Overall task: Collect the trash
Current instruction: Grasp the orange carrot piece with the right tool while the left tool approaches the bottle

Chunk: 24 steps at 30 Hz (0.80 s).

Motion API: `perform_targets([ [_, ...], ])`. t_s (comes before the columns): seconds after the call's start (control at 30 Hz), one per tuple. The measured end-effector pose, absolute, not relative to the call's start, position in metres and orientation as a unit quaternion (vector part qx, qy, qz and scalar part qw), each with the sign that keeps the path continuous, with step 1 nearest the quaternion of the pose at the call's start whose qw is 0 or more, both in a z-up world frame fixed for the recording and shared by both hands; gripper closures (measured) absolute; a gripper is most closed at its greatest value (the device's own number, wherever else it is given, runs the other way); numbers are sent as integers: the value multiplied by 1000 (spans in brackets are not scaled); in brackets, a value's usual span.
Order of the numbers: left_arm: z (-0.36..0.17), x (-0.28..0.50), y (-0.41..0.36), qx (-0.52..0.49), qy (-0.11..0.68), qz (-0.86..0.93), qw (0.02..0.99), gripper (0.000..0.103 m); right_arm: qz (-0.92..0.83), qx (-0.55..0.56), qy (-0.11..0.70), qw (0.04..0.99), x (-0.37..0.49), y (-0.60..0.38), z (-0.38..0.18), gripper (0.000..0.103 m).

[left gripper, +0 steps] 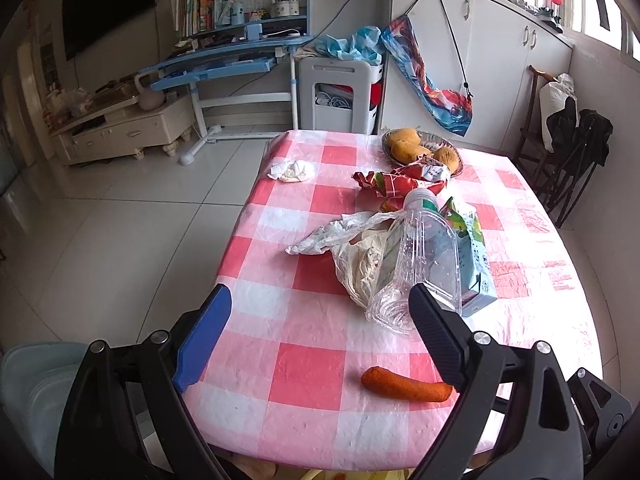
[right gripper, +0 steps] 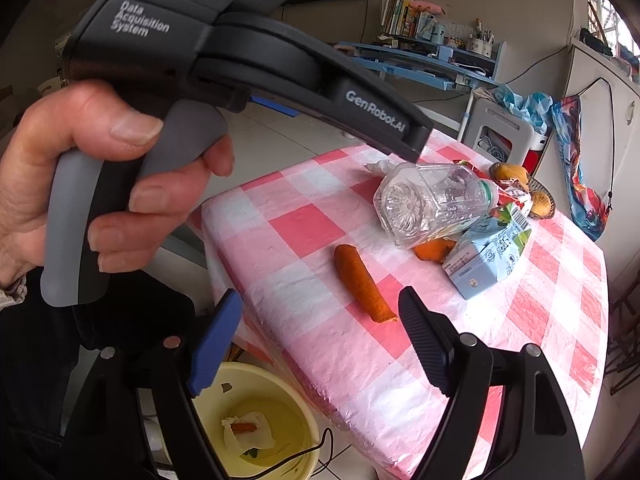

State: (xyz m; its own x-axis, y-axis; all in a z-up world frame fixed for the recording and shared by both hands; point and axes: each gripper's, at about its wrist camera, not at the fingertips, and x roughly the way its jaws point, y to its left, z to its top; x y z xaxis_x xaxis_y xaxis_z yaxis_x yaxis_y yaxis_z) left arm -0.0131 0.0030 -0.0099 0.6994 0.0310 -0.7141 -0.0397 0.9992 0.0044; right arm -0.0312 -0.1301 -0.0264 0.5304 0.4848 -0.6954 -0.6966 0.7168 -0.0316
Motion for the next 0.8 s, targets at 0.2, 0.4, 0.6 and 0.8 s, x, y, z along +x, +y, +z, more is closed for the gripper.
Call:
perform_targets([
  [0.2,-11,-10,12,-15,391,32,920,16,344,-162,344,859,-32,-123,-31,25],
  [0.4,-13,-5,35,-63,403,44,912,16,325,-163,348,864,-27,-122,-34,25],
  [0.6,-16,-4,51,-96,404,57,908,16,300,-140,365,870,-14,-131,-40,25],
  [0.8,-15,-4,51,-95,403,51,909,16,289,-98,377,875,9,-131,-41,36],
])
